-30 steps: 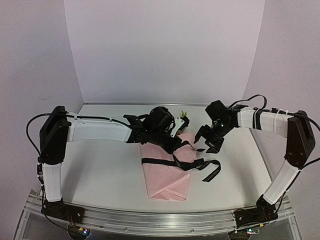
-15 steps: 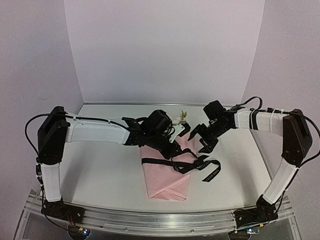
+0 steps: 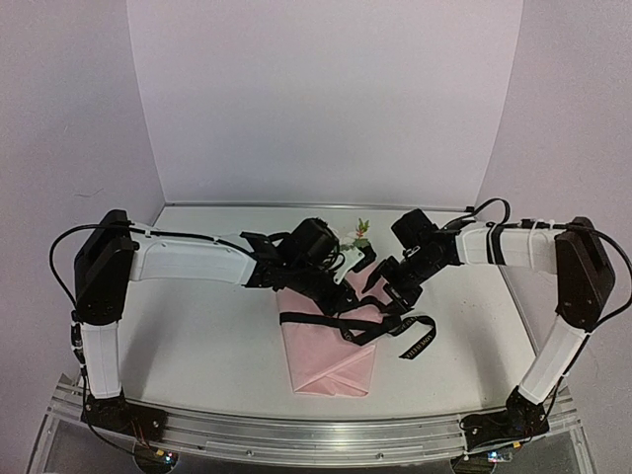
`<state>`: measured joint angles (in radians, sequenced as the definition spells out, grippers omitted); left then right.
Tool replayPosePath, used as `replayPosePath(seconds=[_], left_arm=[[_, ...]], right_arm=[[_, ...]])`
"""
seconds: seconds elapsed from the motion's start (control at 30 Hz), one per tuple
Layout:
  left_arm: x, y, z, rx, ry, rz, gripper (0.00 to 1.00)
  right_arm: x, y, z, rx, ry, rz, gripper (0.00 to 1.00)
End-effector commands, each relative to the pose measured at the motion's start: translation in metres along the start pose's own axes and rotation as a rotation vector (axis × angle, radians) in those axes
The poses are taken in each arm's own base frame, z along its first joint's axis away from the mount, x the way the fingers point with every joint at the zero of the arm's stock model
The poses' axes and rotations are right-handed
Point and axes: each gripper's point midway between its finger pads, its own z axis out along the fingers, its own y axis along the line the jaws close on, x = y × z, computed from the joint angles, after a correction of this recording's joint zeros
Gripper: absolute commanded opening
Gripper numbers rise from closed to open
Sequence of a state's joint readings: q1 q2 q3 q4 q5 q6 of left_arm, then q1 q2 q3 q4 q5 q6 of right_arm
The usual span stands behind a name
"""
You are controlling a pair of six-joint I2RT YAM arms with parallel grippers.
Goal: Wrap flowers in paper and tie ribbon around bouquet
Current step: Pass from the left arm to the right
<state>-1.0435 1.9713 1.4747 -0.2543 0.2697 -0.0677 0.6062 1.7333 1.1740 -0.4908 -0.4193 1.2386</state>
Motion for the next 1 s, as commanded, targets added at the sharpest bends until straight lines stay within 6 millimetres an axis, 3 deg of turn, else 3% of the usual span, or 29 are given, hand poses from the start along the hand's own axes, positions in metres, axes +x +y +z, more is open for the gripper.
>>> replayPosePath(seconds=[0.0, 0.13, 0.37, 0.5, 0.63, 0.67, 0.77, 0.83, 0.97], left_arm=[[-0.005, -0.004, -0.009, 0.022, -0.018, 0.015, 0.0], [-0.003, -0.003, -0.01, 0.012, -0.021, 0.016, 0.0], [-0.007, -0.007, -0.019, 0.025, -0.053, 0.013, 0.01], [-0.012, -0.008, -0.03, 0.014, -0.106, 0.022, 0.01], [-0.011, -0.008, -0.029, 0.019, -0.1, 0.029, 0.0], [-0.01, -0.008, -0.027, 0.017, -0.091, 0.024, 0.04], [-0.012, -0.004, -0.031, -0.006, -0.098, 0.001, 0.31], [-0.018, -0.002, -0.045, -0.017, -0.145, -0.025, 0.45], [-0.039, 0.005, -0.097, 0.015, -0.304, -0.129, 0.52]], right_arm=[[0.005, 0.004, -0.005, -0.026, 0.01, 0.012, 0.54], [0.01, 0.004, -0.003, -0.024, 0.026, 0.006, 0.41], [0.005, 0.01, -0.017, 0.005, -0.017, -0.124, 0.0], [0.005, 0.02, -0.024, 0.007, -0.016, -0.177, 0.0], [0.008, 0.021, -0.026, 0.009, -0.019, -0.188, 0.0], [0.009, 0.022, -0.027, 0.008, -0.021, -0.198, 0.0], [0.011, 0.025, -0.035, 0.02, -0.029, -0.259, 0.0], [0.011, 0.028, -0.044, 0.032, -0.046, -0.334, 0.0], [0.017, 0.048, -0.061, -0.016, -0.063, -0.506, 0.0]])
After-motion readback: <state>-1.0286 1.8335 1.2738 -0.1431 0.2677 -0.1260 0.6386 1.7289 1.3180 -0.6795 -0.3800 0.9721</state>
